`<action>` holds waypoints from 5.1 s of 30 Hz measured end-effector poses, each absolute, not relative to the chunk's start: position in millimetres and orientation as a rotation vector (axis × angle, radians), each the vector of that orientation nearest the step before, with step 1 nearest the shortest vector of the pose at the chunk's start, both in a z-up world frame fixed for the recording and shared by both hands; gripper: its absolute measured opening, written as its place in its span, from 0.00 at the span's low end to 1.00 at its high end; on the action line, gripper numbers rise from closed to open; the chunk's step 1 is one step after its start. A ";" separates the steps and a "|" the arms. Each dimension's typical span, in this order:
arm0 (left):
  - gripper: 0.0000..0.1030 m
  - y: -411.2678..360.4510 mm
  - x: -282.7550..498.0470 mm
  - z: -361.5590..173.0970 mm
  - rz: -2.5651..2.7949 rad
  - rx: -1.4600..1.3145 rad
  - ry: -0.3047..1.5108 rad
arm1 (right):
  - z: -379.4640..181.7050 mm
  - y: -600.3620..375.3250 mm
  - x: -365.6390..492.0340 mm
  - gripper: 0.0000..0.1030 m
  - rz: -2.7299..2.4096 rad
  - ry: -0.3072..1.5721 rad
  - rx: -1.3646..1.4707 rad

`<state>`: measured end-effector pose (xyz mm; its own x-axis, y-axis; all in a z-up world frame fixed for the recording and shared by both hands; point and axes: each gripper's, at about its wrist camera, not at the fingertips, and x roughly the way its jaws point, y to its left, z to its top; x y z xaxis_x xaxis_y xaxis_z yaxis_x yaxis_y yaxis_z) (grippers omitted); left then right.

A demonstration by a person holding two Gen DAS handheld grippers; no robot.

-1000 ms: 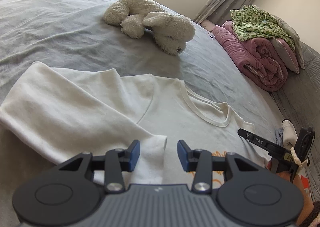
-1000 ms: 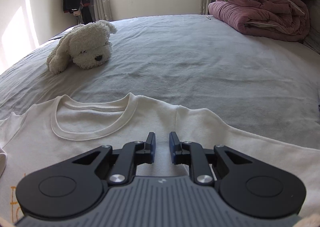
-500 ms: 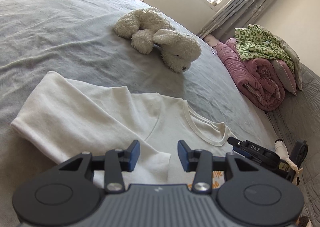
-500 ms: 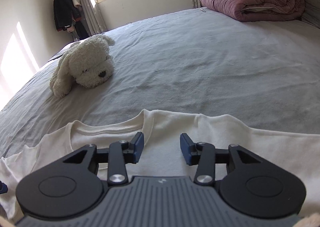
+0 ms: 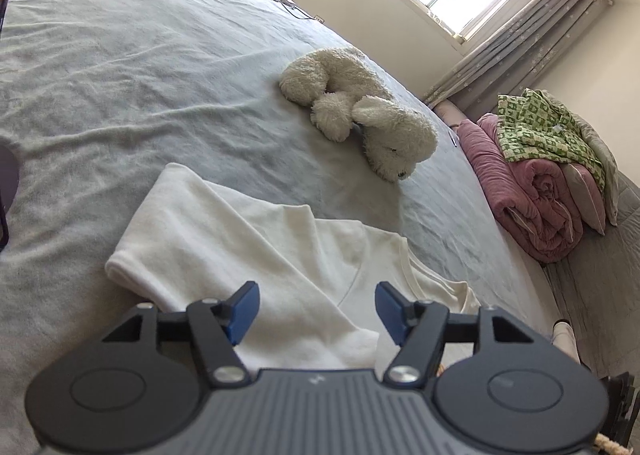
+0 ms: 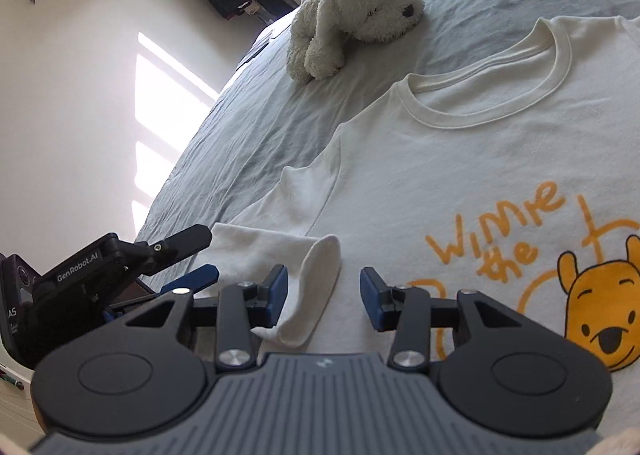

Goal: Fold clothes

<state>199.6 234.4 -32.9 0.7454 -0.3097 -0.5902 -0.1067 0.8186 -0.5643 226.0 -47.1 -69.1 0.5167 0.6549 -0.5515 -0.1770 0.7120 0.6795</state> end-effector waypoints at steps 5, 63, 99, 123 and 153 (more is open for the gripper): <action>0.93 250.4 191.7 -35.0 -0.102 -0.660 0.737 | -76.9 -36.7 217.9 0.48 0.538 0.967 0.680; 0.93 244.1 203.0 -57.7 0.135 -0.423 0.792 | -56.0 3.3 292.2 0.40 0.460 1.010 0.721; 0.93 144.9 217.9 -75.8 0.048 -0.032 0.721 | -7.6 -141.9 242.6 0.09 0.240 0.400 0.427; 0.84 160.4 223.1 -70.7 0.078 -0.044 0.786 | -67.8 -187.0 215.4 0.09 0.014 0.554 0.229; 0.45 202.8 212.1 -47.4 -0.093 -0.417 0.772 | -11.8 -121.0 225.2 0.42 0.343 0.626 0.078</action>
